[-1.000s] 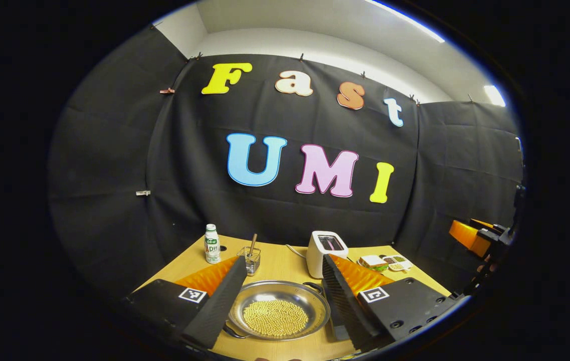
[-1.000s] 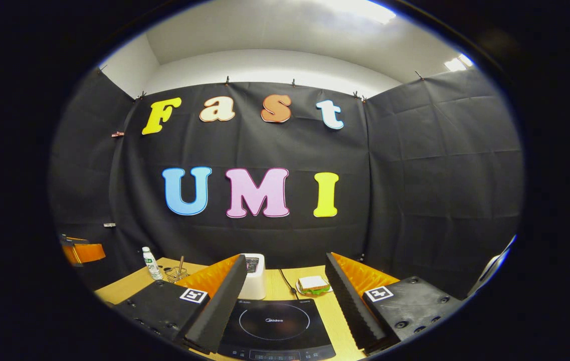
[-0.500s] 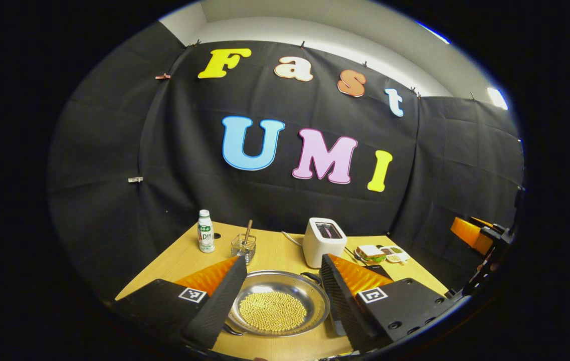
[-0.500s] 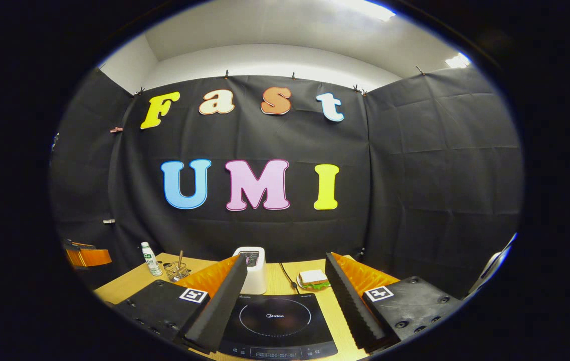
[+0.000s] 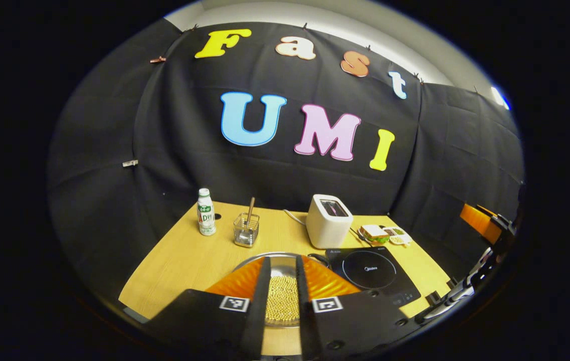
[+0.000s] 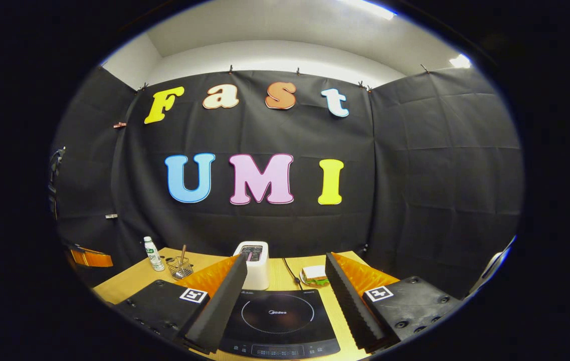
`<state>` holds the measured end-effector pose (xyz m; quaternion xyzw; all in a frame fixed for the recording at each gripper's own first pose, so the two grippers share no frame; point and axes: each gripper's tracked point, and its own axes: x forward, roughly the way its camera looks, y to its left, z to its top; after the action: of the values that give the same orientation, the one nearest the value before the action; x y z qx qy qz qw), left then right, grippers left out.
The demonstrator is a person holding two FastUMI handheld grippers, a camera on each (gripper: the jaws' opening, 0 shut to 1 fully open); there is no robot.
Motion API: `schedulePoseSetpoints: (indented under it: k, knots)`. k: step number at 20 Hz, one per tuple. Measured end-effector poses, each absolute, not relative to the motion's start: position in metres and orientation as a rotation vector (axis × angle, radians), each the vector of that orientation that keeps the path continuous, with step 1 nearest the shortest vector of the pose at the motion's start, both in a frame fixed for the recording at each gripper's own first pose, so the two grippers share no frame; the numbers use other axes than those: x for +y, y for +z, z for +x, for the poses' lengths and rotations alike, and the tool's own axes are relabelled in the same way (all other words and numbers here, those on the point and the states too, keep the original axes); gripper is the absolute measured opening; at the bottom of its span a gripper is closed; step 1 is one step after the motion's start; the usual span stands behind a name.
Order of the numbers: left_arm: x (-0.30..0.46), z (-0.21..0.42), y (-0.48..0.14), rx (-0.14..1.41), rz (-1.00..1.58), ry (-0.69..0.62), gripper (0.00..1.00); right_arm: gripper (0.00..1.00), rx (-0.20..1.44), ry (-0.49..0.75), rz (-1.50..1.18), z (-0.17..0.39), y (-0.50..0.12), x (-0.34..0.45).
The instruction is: First push the handle of the pot to place it horizontally, then grasp the pot with both hands and set it on the induction cooktop.
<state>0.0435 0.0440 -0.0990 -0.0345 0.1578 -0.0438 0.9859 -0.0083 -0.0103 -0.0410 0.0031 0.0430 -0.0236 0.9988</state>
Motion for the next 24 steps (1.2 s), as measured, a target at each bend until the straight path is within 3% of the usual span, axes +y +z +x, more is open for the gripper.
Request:
schedulePoseSetpoints:
  k: [3, 4, 24]
  knots:
    - [0.053, 0.037, -0.126, 0.400, -0.056, -0.089, 0.06, 0.98, 0.098, -0.037, 0.011, -0.006, -0.043, -0.005]
    - [0.053, 0.036, -0.132, 0.421, -0.045, -0.099, 0.05, 0.98, 0.099, -0.035, 0.015, -0.005, -0.042, -0.004]
    - [0.040, -0.010, -0.302, 0.849, 0.023, -0.298, 0.05, 0.98, 0.196, -0.074, 0.000, -0.014, -0.071, -0.008]
